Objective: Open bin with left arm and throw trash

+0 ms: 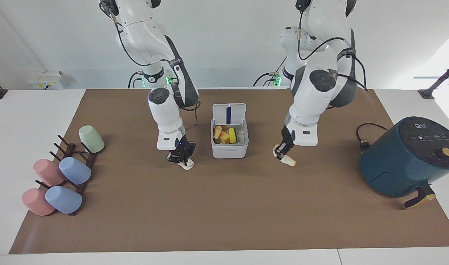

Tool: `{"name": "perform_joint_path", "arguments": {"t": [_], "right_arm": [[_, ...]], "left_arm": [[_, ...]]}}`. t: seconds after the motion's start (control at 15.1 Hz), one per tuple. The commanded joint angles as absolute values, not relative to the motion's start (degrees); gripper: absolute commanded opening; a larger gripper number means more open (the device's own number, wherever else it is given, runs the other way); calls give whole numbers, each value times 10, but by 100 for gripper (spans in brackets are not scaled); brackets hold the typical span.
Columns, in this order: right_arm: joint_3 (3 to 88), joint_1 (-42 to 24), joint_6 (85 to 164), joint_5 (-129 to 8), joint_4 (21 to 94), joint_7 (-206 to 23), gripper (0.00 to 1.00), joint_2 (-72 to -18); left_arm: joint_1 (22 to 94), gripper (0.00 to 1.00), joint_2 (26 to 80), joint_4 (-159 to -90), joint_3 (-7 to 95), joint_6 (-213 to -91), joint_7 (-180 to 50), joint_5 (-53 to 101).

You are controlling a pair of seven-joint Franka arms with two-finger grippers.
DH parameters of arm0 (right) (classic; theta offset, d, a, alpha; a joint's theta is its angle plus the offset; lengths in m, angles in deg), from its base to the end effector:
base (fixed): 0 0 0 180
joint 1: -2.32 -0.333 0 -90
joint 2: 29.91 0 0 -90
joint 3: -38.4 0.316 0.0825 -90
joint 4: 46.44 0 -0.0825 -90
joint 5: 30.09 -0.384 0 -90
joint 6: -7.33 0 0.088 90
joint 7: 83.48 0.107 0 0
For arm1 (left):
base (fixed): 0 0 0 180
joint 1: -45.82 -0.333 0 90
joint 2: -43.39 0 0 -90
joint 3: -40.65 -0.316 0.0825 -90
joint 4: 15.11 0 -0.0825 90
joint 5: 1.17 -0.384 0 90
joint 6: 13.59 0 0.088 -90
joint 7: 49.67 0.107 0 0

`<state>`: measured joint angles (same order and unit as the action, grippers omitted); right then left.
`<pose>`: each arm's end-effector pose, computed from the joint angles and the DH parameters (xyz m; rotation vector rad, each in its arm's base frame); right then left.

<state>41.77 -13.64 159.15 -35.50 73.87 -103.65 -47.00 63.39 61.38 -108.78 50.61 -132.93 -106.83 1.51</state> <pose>0.5713 0.1966 0.3024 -2.9083 -0.9108 -0.3860 0.5935 -0.2986 0.4517 2.8660 0.8076 0.0570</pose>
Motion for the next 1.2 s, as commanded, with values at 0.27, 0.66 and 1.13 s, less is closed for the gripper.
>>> {"name": "perform_joint_path", "arguments": {"t": [0.27, 0.66, 1.13], "right_arm": [[424, -115, 1503, -348, 744, -996, 0, -399], [424, -116, 1395, -348, 732, -916, 0, -329], [424, -116, 1273, -348, 719, -832, 0, -258]], "left_arm": [[656, 0, 605, -1108, 588, -1321, -937, 26], [677, 0, 602, -1153, 588, -1349, -903, 26], [679, 100, 597, -1153, 588, -1342, -889, 26]]}}
